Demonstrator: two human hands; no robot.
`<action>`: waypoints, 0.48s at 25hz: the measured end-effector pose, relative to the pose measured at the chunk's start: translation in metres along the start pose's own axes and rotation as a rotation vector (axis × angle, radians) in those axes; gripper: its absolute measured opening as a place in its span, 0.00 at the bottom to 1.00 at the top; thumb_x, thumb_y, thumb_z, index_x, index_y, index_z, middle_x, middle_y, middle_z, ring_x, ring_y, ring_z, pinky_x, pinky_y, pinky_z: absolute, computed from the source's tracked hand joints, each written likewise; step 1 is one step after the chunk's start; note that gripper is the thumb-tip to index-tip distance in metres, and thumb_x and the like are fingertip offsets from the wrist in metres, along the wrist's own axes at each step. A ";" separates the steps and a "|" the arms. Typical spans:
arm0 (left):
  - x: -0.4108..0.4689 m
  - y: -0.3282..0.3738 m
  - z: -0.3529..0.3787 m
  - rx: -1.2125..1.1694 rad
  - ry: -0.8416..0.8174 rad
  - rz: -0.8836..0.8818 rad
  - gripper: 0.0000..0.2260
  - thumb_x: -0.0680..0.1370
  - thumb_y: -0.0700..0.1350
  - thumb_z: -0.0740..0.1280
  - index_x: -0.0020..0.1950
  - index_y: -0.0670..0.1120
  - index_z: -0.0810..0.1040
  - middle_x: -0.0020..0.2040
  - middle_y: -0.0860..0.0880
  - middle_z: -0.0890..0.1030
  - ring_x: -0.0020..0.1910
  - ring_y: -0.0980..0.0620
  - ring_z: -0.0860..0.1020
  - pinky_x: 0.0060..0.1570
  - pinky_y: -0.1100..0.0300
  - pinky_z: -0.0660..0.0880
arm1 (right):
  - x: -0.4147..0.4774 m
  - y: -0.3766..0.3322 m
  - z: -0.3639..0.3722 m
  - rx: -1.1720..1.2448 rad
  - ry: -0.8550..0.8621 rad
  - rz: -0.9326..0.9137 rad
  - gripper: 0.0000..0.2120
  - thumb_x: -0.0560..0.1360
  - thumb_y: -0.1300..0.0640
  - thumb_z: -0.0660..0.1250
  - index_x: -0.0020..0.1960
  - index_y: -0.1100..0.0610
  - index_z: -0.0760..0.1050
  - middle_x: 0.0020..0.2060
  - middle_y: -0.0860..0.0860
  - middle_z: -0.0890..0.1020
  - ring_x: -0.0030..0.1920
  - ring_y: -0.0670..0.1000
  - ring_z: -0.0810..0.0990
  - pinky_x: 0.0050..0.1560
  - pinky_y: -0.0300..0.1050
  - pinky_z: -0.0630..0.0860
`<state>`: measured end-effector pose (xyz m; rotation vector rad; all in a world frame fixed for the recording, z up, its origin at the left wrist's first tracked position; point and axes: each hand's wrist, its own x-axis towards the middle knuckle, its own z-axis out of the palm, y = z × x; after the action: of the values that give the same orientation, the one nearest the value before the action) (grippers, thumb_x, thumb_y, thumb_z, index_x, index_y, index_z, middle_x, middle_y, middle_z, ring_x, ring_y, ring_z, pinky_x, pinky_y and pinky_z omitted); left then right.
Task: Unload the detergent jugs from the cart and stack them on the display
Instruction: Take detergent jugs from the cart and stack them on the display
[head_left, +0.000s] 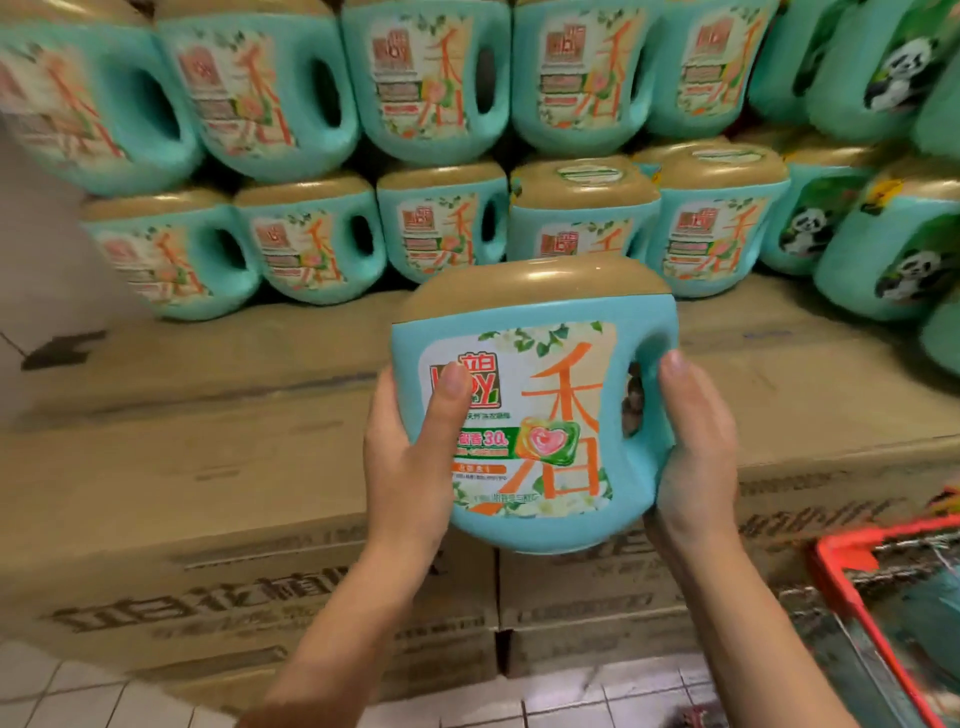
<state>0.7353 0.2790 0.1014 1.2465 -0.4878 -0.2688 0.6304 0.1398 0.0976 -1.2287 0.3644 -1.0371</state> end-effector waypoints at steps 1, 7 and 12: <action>0.010 0.003 -0.014 0.024 0.006 0.014 0.27 0.66 0.64 0.69 0.59 0.51 0.76 0.52 0.49 0.85 0.49 0.49 0.85 0.40 0.59 0.81 | 0.003 0.005 0.014 -0.058 -0.066 -0.014 0.16 0.68 0.39 0.72 0.44 0.50 0.75 0.36 0.47 0.77 0.37 0.45 0.76 0.37 0.40 0.74; 0.063 0.000 -0.062 0.124 0.026 0.068 0.46 0.59 0.75 0.70 0.67 0.47 0.70 0.55 0.52 0.84 0.54 0.52 0.83 0.49 0.55 0.80 | 0.035 0.030 0.058 -0.250 -0.311 0.018 0.44 0.48 0.30 0.78 0.60 0.43 0.69 0.56 0.45 0.79 0.57 0.46 0.78 0.54 0.41 0.78; 0.102 -0.023 -0.078 0.182 -0.079 0.074 0.51 0.54 0.72 0.75 0.69 0.50 0.63 0.55 0.59 0.83 0.55 0.59 0.81 0.47 0.66 0.79 | 0.064 0.049 0.066 -0.364 -0.331 0.043 0.46 0.52 0.39 0.80 0.67 0.44 0.68 0.66 0.47 0.75 0.66 0.45 0.73 0.66 0.53 0.73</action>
<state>0.8634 0.2916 0.0826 1.3950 -0.6367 -0.2152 0.7337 0.1267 0.0951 -1.6834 0.3278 -0.7303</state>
